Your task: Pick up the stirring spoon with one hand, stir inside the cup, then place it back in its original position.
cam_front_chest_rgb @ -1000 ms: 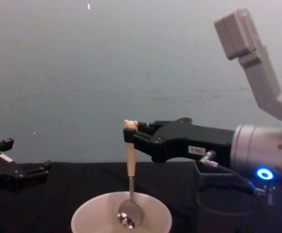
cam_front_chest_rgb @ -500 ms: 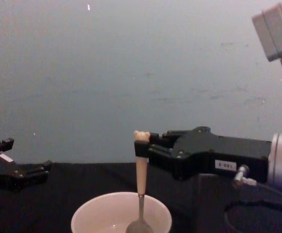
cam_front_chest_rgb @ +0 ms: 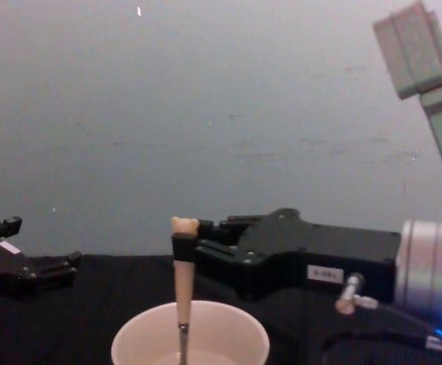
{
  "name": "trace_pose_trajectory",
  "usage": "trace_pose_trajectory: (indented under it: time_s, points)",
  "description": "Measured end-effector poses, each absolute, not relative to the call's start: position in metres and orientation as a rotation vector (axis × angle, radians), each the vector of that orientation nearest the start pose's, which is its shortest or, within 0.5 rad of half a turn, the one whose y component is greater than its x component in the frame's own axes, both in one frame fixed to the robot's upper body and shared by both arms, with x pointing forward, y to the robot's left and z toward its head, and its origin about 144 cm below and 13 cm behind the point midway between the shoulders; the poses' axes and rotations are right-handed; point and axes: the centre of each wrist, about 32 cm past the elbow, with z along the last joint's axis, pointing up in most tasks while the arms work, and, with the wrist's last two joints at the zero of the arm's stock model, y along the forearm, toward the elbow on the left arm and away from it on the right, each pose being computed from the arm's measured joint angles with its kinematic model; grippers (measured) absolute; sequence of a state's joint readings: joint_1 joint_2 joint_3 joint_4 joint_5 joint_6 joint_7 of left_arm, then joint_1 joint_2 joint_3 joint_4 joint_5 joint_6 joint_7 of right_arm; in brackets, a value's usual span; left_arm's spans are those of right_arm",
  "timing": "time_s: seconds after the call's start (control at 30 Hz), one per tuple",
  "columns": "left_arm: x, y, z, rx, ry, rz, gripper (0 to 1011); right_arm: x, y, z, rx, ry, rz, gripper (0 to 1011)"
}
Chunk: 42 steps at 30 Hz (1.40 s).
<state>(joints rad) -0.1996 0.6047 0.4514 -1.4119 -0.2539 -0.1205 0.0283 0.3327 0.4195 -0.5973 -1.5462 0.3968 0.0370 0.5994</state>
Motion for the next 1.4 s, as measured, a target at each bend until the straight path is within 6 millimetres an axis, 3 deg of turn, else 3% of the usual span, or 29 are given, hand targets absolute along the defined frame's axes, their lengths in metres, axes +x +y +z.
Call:
trace_pose_trajectory:
  time_s: [0.53,0.93,1.4]
  points:
    - [0.489,0.310,1.140,0.304,-0.285,1.248,1001,0.528,-0.157,1.192,-0.107,-0.092,-0.543,218]
    - [0.489,0.310,1.140,0.305,-0.285,1.248,1001,0.542,-0.172,1.195,-0.113,-0.095,-0.617,218]
    - [0.489,0.310,1.140,0.305,-0.285,1.248,1002,0.523,-0.198,1.202,-0.123,-0.107,-0.557,218]
